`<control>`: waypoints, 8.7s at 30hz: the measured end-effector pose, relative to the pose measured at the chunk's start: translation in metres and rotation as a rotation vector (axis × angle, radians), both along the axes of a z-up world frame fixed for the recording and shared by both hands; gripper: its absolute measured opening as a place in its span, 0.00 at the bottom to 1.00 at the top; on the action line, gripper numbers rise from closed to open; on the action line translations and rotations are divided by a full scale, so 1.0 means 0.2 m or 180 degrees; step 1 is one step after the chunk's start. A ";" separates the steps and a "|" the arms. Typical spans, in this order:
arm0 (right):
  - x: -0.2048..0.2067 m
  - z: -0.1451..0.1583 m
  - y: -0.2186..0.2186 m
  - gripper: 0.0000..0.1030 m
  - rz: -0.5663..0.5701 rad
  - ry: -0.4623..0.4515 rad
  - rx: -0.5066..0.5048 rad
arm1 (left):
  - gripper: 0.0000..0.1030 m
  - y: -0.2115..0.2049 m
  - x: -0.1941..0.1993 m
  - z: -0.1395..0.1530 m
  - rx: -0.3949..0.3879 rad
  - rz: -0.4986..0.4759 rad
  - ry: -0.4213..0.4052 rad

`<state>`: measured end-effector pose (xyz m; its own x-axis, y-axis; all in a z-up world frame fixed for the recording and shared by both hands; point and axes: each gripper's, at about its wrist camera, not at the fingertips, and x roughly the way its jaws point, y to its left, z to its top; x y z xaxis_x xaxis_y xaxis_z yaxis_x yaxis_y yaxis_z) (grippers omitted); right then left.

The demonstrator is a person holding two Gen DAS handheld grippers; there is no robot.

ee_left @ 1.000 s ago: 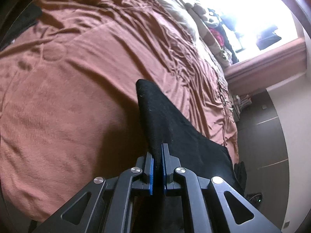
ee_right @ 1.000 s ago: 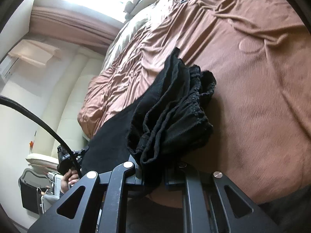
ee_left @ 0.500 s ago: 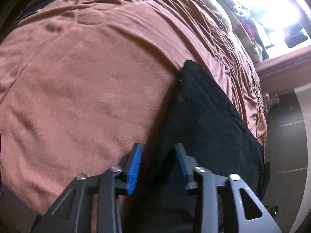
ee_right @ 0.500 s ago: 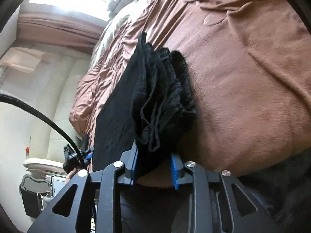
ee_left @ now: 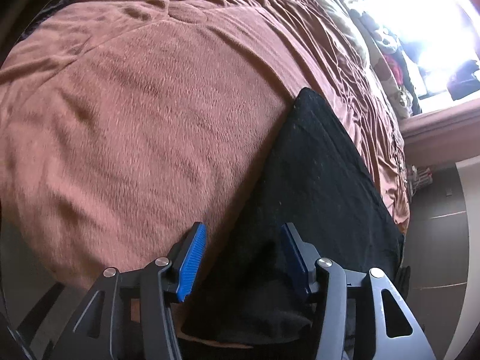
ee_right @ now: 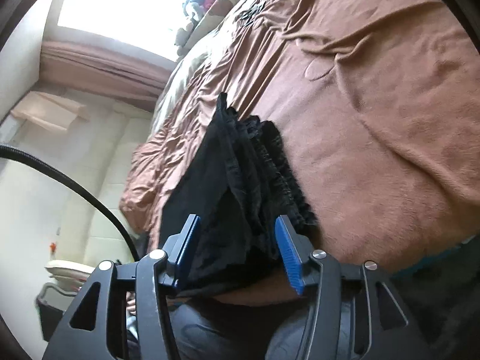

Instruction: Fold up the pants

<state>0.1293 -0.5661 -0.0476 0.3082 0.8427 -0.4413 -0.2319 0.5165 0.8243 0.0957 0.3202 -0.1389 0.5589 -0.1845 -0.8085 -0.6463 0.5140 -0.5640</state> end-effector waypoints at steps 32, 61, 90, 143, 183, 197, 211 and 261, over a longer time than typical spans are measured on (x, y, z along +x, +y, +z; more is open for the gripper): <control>0.17 -0.25 0.07 0.44 0.0506 0.0547 0.0271 | 0.54 -0.09 -0.04 0.01 0.0018 0.0144 0.0071; 0.09 0.08 0.09 0.05 0.0832 -0.0296 -0.0047 | 0.54 -0.09 -0.10 0.00 -0.0048 0.0243 -0.0040; 0.08 -0.08 0.01 0.04 0.0577 0.0063 -0.0489 | 0.52 -0.18 -0.15 -0.04 -0.0128 0.0034 -0.0413; -0.03 0.18 1.40 0.06 0.1590 -0.0315 -0.1721 | 0.38 -0.25 -0.18 -0.01 -0.0198 0.0346 -0.1067; 0.29 -0.01 1.95 0.04 0.1456 -0.0190 -0.2179 | 0.38 -0.27 -0.18 -0.03 -0.0192 0.0492 -0.0910; 0.03 -0.12 1.84 0.04 0.1818 0.0361 -0.1915 | 0.38 -0.30 -0.20 -0.01 -0.0200 0.0547 -0.0972; -0.08 -0.12 1.83 0.04 0.2196 0.0476 -0.1958 | 0.16 -0.32 -0.20 0.08 -0.0212 0.0453 -0.1152; -0.08 0.18 0.35 0.64 0.0640 -0.0296 -0.0717 | 0.13 -1.45 0.49 0.79 0.0337 -0.1368 -0.1610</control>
<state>0.1128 -0.4955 -0.0121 0.1932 0.7751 -0.6016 -0.4168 0.6199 0.6648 0.1933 0.0306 0.0197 0.7681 -0.4094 -0.4923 -0.0411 0.7358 -0.6760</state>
